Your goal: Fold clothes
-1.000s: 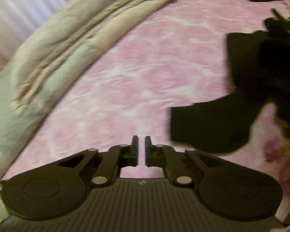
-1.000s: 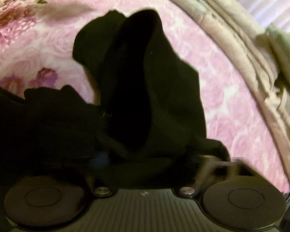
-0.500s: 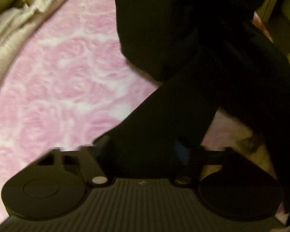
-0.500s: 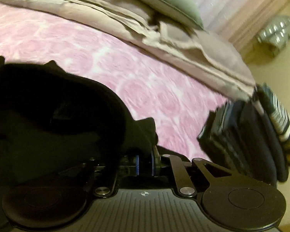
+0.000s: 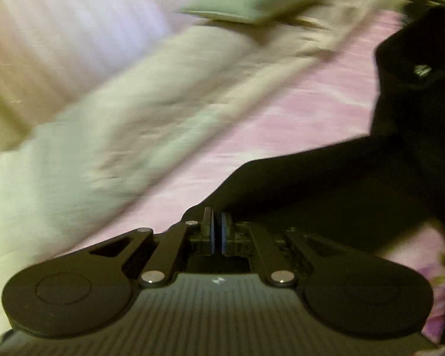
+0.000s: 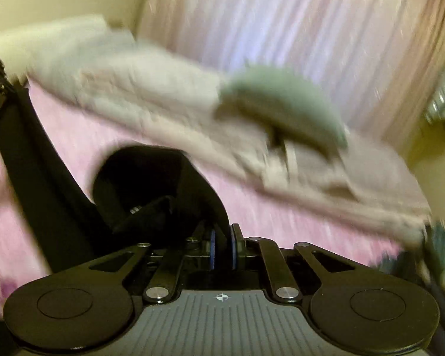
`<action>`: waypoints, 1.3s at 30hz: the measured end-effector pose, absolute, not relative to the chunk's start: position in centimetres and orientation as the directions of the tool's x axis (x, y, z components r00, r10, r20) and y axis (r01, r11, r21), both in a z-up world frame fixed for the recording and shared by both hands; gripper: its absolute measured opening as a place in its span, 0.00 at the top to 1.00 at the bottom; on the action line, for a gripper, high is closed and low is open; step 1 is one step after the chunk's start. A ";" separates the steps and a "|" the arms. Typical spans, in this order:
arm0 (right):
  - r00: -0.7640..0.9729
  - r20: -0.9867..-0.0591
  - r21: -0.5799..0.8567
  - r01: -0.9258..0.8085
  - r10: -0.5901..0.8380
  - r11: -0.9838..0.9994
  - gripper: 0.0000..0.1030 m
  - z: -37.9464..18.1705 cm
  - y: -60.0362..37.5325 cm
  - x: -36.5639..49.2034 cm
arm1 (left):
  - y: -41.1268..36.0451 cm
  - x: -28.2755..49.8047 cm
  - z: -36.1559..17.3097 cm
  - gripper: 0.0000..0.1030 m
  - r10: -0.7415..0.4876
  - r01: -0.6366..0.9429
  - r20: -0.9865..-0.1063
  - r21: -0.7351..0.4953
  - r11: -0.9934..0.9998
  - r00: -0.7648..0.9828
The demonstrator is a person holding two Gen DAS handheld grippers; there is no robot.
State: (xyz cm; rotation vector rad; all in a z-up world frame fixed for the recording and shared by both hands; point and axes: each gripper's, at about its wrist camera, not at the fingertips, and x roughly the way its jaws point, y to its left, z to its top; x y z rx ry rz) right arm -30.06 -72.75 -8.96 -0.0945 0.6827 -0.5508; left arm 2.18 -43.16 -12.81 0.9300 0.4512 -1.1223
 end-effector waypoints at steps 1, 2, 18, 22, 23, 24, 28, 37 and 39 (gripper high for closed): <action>0.669 -0.550 -0.245 0.443 -0.500 0.863 0.95 -7.8 -72.8 -29.2 | -42.3 3.4 -11.1 0.97 -0.556 0.888 -0.701 0.426 0.174 0.446; 0.697 -0.527 -0.231 0.434 -0.486 0.871 0.98 -6.6 -72.9 -28.4 | -41.5 4.3 -9.8 0.97 -0.548 0.869 -0.681 0.446 0.213 0.485; 0.317 -0.744 -0.308 0.619 -0.589 0.722 0.59 -18.9 -80.9 -19.7 | -32.9 10.3 -21.9 0.70 -0.163 0.793 -0.815 0.462 0.397 0.557; 0.249 -0.803 -0.235 0.702 -0.541 0.672 0.15 -21.7 -78.2 -23.8 | -33.0 7.5 -24.6 0.57 -0.233 0.868 -0.860 0.368 0.334 0.454; 0.271 -0.811 -0.206 0.696 -0.518 0.688 0.15 -21.8 -77.3 -24.1 | -33.5 7.0 -25.1 0.56 -0.260 0.886 -0.867 0.339 0.317 0.424; 0.299 -0.817 -0.174 0.687 -0.493 0.705 0.15 -22.0 -76.4 -24.3 | -34.2 6.5 -25.7 0.54 -0.293 0.906 -0.874 0.304 0.294 0.388; 0.431 -0.832 -0.064 0.551 -0.349 0.832 0.15 -23.4 -75.4 -20.8 | -39.7 4.4 -29.0 0.47 -0.396 0.970 -0.890 0.168 0.175 0.226; 0.414 -0.906 0.042 0.291 -0.087 0.956 0.18 -34.3 -81.6 -11.6 | -49.5 1.9 -39.3 0.41 -0.379 0.998 -0.925 -0.006 0.056 0.015; 0.394 -0.918 0.083 0.283 -0.037 0.955 0.75 -36.0 -82.6 -11.3 | -49.3 1.6 -38.9 0.76 -0.382 0.998 -0.924 -0.032 0.055 -0.008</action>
